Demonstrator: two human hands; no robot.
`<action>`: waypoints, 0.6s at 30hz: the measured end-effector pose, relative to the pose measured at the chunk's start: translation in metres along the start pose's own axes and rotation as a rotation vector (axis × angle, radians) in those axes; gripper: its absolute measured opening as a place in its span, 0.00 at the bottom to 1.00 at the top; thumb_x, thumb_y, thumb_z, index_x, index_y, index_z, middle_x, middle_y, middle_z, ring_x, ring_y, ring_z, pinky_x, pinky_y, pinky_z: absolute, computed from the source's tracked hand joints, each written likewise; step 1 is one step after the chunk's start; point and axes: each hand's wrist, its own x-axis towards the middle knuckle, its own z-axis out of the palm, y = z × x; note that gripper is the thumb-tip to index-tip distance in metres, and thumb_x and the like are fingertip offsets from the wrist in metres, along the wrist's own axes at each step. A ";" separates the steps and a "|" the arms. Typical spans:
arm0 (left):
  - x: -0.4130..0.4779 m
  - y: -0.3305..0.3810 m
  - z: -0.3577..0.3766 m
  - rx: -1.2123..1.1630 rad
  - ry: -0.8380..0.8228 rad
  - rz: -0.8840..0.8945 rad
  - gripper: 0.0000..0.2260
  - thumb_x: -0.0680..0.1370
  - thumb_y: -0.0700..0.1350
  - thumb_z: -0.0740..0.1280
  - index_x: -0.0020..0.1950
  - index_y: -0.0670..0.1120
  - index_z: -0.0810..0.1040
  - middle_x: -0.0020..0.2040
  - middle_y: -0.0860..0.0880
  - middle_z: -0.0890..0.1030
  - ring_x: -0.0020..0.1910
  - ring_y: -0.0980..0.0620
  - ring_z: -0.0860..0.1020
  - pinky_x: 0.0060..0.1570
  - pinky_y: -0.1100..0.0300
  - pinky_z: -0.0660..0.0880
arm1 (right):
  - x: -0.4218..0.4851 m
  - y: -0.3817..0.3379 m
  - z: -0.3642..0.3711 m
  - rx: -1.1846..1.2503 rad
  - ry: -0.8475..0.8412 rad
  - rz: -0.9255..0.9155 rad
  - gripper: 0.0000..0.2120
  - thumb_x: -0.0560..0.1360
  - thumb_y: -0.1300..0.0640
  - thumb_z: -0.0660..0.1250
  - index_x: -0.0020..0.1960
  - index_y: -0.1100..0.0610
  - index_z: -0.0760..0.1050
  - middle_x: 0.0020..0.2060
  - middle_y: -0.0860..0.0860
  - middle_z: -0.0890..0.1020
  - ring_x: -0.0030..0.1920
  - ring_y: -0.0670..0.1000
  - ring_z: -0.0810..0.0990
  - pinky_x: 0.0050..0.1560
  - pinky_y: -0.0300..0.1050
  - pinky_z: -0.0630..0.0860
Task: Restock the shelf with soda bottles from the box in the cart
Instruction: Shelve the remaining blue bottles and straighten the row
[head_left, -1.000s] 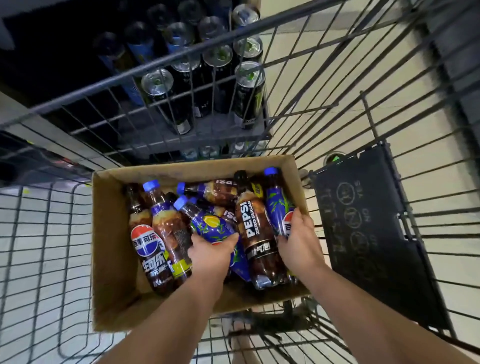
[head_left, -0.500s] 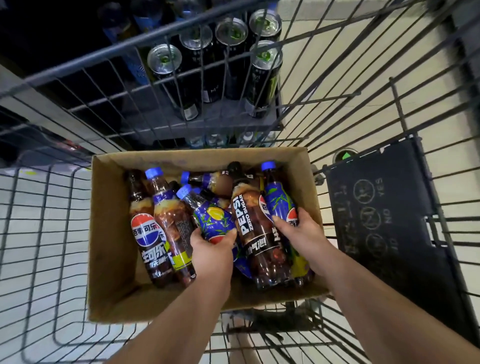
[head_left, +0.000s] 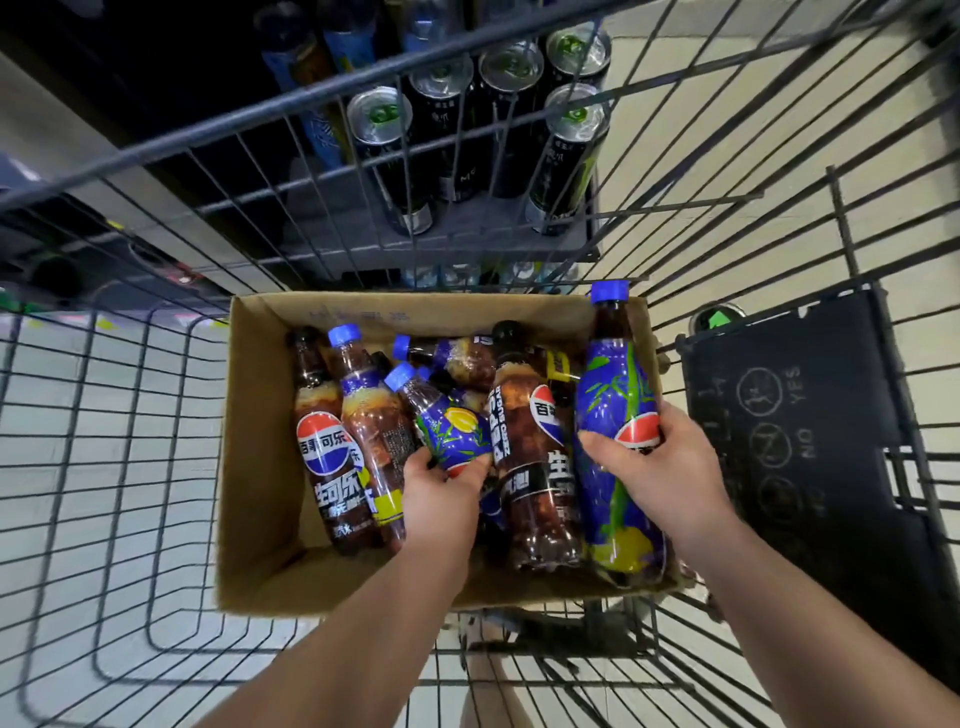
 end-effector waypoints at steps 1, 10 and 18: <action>-0.002 0.002 0.002 0.014 0.009 0.004 0.30 0.72 0.44 0.72 0.71 0.44 0.63 0.54 0.48 0.78 0.47 0.52 0.75 0.49 0.60 0.68 | -0.006 -0.006 -0.007 -0.064 0.037 -0.044 0.25 0.63 0.49 0.76 0.57 0.51 0.74 0.50 0.51 0.79 0.47 0.50 0.80 0.44 0.42 0.76; -0.002 0.005 0.035 0.127 0.071 -0.091 0.33 0.66 0.57 0.74 0.64 0.42 0.67 0.62 0.41 0.73 0.59 0.41 0.74 0.58 0.52 0.71 | -0.023 -0.031 -0.032 -0.039 0.088 -0.129 0.35 0.63 0.52 0.76 0.66 0.49 0.66 0.45 0.42 0.76 0.46 0.45 0.78 0.54 0.56 0.78; -0.006 -0.003 0.027 -0.016 -0.085 0.005 0.24 0.63 0.43 0.79 0.53 0.46 0.70 0.47 0.46 0.79 0.43 0.48 0.79 0.45 0.55 0.77 | -0.027 -0.022 -0.026 0.034 0.062 -0.166 0.32 0.66 0.56 0.75 0.66 0.50 0.65 0.45 0.43 0.77 0.44 0.44 0.78 0.49 0.48 0.77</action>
